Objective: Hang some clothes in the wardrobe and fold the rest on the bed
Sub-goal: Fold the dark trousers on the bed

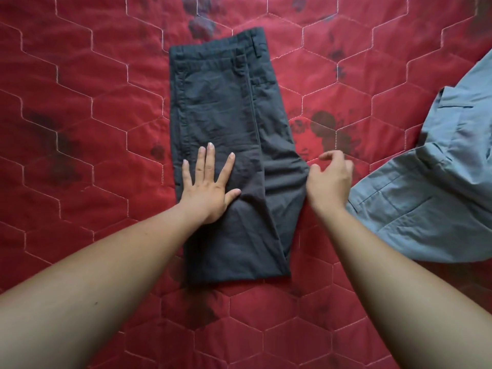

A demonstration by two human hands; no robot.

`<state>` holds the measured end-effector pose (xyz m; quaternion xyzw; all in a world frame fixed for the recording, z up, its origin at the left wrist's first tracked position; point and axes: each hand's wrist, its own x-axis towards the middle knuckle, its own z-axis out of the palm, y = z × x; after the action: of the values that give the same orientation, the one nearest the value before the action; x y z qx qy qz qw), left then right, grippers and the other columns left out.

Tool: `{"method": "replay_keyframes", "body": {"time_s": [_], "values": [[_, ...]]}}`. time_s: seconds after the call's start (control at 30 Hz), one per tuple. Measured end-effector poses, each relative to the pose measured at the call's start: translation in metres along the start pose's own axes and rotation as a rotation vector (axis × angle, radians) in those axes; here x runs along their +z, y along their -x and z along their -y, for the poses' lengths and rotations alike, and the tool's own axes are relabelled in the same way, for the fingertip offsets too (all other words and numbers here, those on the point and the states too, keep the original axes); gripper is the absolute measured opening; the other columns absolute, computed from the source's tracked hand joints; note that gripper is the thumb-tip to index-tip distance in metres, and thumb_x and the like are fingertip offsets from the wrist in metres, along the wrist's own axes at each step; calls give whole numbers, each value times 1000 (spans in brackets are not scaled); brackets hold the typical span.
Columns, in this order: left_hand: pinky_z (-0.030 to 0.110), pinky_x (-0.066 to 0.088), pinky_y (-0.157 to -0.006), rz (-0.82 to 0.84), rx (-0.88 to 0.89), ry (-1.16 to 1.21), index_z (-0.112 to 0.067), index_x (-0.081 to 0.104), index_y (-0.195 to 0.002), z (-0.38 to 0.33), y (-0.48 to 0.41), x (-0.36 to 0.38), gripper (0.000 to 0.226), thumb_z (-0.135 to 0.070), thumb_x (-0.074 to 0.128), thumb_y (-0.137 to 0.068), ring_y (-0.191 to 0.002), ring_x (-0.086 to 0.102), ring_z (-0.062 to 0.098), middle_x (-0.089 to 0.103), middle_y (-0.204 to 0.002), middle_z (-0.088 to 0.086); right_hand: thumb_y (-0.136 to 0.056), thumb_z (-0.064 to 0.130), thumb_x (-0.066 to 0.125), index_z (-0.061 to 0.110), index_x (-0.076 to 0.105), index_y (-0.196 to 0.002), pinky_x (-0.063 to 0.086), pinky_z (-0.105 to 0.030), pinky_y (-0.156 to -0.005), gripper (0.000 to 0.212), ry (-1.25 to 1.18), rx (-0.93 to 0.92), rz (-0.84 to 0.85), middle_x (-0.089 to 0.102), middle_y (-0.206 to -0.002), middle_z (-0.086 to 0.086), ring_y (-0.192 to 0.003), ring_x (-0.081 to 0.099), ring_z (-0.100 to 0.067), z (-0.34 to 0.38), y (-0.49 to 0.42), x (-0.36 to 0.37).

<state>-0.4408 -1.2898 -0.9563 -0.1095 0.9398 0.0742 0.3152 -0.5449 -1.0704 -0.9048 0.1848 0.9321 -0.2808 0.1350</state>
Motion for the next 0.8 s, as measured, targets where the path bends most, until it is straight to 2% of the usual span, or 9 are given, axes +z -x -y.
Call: {"method": "replay_keyframes", "body": {"time_s": [0.1,0.17,0.2,0.27,0.33,0.43,0.57,0.7,0.8], "values": [[60,-25,-111,-50,13,-12,-41,-41,-143,0,3,5,83,-72,18,-94,-138,-49,27,-50,-151,11,-88,25,59,15,62,-125,40,-49,-104,39,183,-629,-36,53,-132,-18,-126,48,-38,11,17,19],[62,-17,-116,-141,42,-9,-39,-29,-152,1,6,10,82,-72,17,-94,-145,-40,27,-41,-157,12,-95,42,52,16,49,-146,25,-58,-118,57,440,-974,140,35,-157,-20,-147,29,-39,12,28,41],[61,-13,-119,-194,59,-3,-38,-21,-156,3,9,13,80,-72,18,-95,-148,-33,27,-34,-161,12,-98,54,45,20,36,-155,15,-61,-120,67,610,-1024,225,20,-165,-18,-154,14,-38,8,28,48],[59,-2,-122,-301,92,-4,-36,-3,-160,9,12,19,74,-68,23,-98,-154,-17,26,-18,-167,12,-98,70,30,33,10,-162,4,-61,-122,76,808,-1003,302,-4,-169,-12,-156,-8,-33,-6,19,56],[56,5,-124,-366,113,-26,-34,8,-161,15,14,24,70,-62,26,-99,-156,-5,25,-6,-169,12,-96,75,22,38,2,-161,2,-60,-122,78,824,-976,298,-11,-169,-9,-155,-14,-31,-17,12,58],[56,6,-123,-363,137,-18,-34,13,-160,18,15,22,68,-59,25,-98,-156,-1,25,-1,-169,13,-96,73,28,35,11,-161,5,-62,-121,77,775,-966,288,-4,-169,-13,-155,-8,-34,-12,16,60],[61,4,-122,-434,78,51,-37,10,-160,28,-13,-10,66,-55,30,-100,-156,-2,28,-2,-168,15,-99,61,42,25,44,-151,15,-67,-117,64,627,-1058,101,17,-166,-18,-154,14,-39,19,5,64],[60,2,-122,-476,-15,3,-37,0,-160,46,-85,-64,69,-55,30,-101,-155,-10,33,-9,-167,16,-100,63,34,25,26,-160,8,-69,-118,71,646,-1081,128,4,-169,-14,-155,1,-39,98,-42,99],[56,-2,-123,-449,-53,56,-37,1,-160,55,-117,-75,65,-53,25,-103,-154,-15,33,-14,-167,14,-97,72,13,30,9,-162,-2,-69,-118,77,727,-1010,116,-4,-169,-11,-155,-9,-35,130,-71,129]]}}
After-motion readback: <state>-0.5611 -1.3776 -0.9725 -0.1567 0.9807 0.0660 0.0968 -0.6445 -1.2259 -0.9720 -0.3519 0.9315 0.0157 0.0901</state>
